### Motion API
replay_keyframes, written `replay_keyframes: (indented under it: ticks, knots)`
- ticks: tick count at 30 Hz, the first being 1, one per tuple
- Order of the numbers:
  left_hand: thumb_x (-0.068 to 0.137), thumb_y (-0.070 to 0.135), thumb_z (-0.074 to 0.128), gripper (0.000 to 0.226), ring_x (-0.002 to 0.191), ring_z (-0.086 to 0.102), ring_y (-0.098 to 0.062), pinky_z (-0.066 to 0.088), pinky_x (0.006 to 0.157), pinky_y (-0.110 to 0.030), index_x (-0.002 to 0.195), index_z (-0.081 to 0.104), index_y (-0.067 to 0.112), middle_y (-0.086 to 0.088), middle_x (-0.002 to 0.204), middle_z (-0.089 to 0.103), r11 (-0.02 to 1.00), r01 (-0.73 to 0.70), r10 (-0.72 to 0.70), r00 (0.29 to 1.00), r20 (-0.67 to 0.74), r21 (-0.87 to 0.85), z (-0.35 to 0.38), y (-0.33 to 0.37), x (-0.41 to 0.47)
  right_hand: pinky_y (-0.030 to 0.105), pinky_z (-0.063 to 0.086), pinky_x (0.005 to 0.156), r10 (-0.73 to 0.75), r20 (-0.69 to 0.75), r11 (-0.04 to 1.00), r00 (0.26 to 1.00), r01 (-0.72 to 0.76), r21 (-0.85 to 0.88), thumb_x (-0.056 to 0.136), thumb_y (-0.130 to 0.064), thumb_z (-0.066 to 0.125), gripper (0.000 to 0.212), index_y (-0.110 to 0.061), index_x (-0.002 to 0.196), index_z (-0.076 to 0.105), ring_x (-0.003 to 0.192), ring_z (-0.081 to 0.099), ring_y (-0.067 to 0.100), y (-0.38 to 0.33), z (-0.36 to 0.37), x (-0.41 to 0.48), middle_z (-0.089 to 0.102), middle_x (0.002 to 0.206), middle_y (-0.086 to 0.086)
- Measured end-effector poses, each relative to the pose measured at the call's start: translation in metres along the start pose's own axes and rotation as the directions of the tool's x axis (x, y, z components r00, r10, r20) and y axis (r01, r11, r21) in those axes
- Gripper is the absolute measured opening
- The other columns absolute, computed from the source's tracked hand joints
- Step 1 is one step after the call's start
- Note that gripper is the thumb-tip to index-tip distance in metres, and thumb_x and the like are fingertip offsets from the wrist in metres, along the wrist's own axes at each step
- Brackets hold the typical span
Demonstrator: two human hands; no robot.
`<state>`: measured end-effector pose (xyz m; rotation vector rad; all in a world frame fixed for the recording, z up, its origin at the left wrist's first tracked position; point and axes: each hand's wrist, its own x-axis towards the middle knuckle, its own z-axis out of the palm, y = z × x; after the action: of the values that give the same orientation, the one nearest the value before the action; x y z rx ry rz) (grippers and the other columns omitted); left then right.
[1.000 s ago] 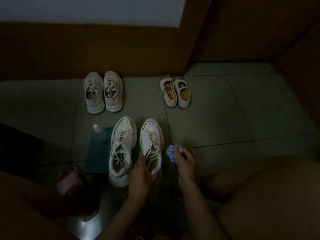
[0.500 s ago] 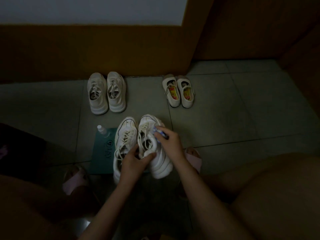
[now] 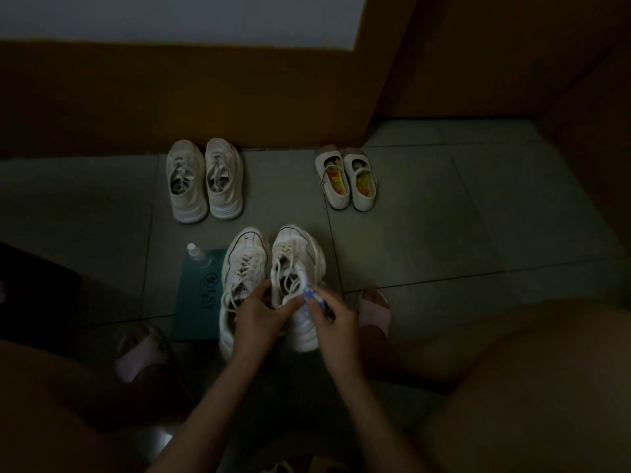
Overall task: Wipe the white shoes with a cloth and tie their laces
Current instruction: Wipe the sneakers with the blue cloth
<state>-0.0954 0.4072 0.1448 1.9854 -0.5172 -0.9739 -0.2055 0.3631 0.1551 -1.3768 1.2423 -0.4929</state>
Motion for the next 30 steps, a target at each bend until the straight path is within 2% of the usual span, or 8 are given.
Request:
replay_keyframes:
  ticks: [3, 8, 11, 13, 16, 20, 26, 30]
  knots:
    - [0.080, 0.026, 0.071, 0.036, 0.080, 0.062, -0.003, 0.053, 0.065, -0.020, 0.113, 0.058, 0.019, 0.000, 0.101, 0.067, 1.000, -0.018, 0.018, 1.000, 0.011, 0.020, 0.002, -0.002, -0.003, 0.023, 0.052, 0.091, 0.003, -0.064, 0.999, 0.998, -0.005, -0.043, 0.089, -0.013, 0.059, 0.029, -0.019, 0.117, 0.061, 0.105, 0.058, 0.004, 0.004, 0.003, -0.014, 0.059, 0.117, -0.006]
    - [0.077, 0.034, 0.073, 0.054, 0.097, 0.064, -0.017, 0.053, 0.087, -0.034, 0.124, 0.055, 0.015, -0.005, 0.111, 0.068, 0.988, -0.071, 0.076, 0.996, -0.036, 0.136, 0.008, -0.003, -0.009, 0.011, 0.049, 0.076, 0.129, -0.046, 0.992, 0.991, -0.128, 0.020, 0.087, -0.006, 0.061, 0.024, -0.024, 0.103, 0.063, 0.097, 0.057, 0.002, 0.009, -0.002, -0.035, 0.058, 0.106, -0.009]
    - [0.076, 0.037, 0.073, 0.059, 0.102, 0.063, -0.016, 0.051, 0.092, -0.036, 0.127, 0.053, 0.017, -0.004, 0.115, 0.066, 0.985, -0.076, 0.084, 0.996, -0.043, 0.154, 0.012, -0.005, -0.012, 0.014, 0.048, 0.071, 0.274, -0.133, 0.942, 0.952, -0.239, 0.234, 0.088, -0.005, 0.059, 0.023, -0.018, 0.105, 0.063, 0.087, 0.060, 0.004, 0.010, -0.017, -0.026, 0.063, 0.097, -0.007]
    - [0.074, 0.044, 0.073, 0.065, 0.103, 0.063, -0.017, 0.051, 0.092, -0.036, 0.129, 0.051, 0.017, -0.003, 0.116, 0.066, 0.979, -0.089, 0.101, 0.993, -0.056, 0.182, 0.015, -0.008, -0.013, 0.024, 0.050, 0.076, 0.339, -0.250, 0.890, 0.907, -0.223, 0.398, 0.086, -0.002, 0.060, 0.026, -0.008, 0.111, 0.064, 0.090, 0.063, 0.015, 0.009, -0.026, -0.007, 0.067, 0.105, 0.006]
    - [0.074, 0.046, 0.072, 0.069, 0.104, 0.063, -0.018, 0.050, 0.091, -0.032, 0.132, 0.049, 0.017, -0.002, 0.117, 0.066, 0.958, -0.139, 0.160, 0.985, -0.067, 0.249, 0.022, -0.013, -0.016, 0.034, 0.053, 0.083, 0.393, -0.255, 0.819, 0.884, -0.210, 0.534, 0.086, -0.004, 0.063, 0.025, -0.006, 0.111, 0.064, 0.095, 0.065, 0.023, 0.001, -0.028, 0.015, 0.068, 0.107, 0.013]
    - [0.077, 0.041, 0.071, 0.075, 0.111, 0.060, -0.025, 0.046, 0.092, -0.030, 0.139, 0.041, 0.011, -0.012, 0.124, 0.061, 0.920, -0.144, 0.174, 0.983, -0.051, 0.366, 0.029, -0.025, -0.026, 0.039, 0.051, 0.092, 0.356, -0.230, 0.837, 0.906, -0.199, 0.510, 0.085, -0.003, 0.063, 0.028, -0.002, 0.113, 0.064, 0.099, 0.065, 0.027, -0.005, -0.022, 0.028, 0.068, 0.107, 0.016]
    - [0.078, 0.043, 0.068, 0.083, 0.117, 0.056, -0.029, 0.044, 0.093, -0.031, 0.143, 0.032, 0.007, -0.017, 0.131, 0.055, 0.892, -0.120, 0.148, 0.988, -0.031, 0.436, 0.031, -0.028, -0.031, 0.013, 0.054, 0.064, 0.344, -0.177, 0.859, 0.922, -0.233, 0.456, 0.085, 0.000, 0.061, 0.031, -0.003, 0.116, 0.062, 0.082, 0.065, 0.013, 0.001, -0.021, 0.027, 0.068, 0.098, 0.008]
    - [0.080, 0.051, 0.063, 0.067, 0.113, 0.056, -0.020, 0.043, 0.089, -0.026, 0.135, 0.043, 0.018, -0.005, 0.128, 0.057, 0.896, -0.142, 0.175, 0.984, -0.042, 0.420, 0.015, -0.007, -0.030, 0.018, 0.051, 0.071, 0.330, -0.142, 0.874, 0.933, -0.246, 0.419, 0.087, -0.004, 0.060, 0.031, -0.006, 0.118, 0.061, 0.084, 0.063, 0.011, -0.005, -0.020, 0.033, 0.067, 0.102, 0.006]
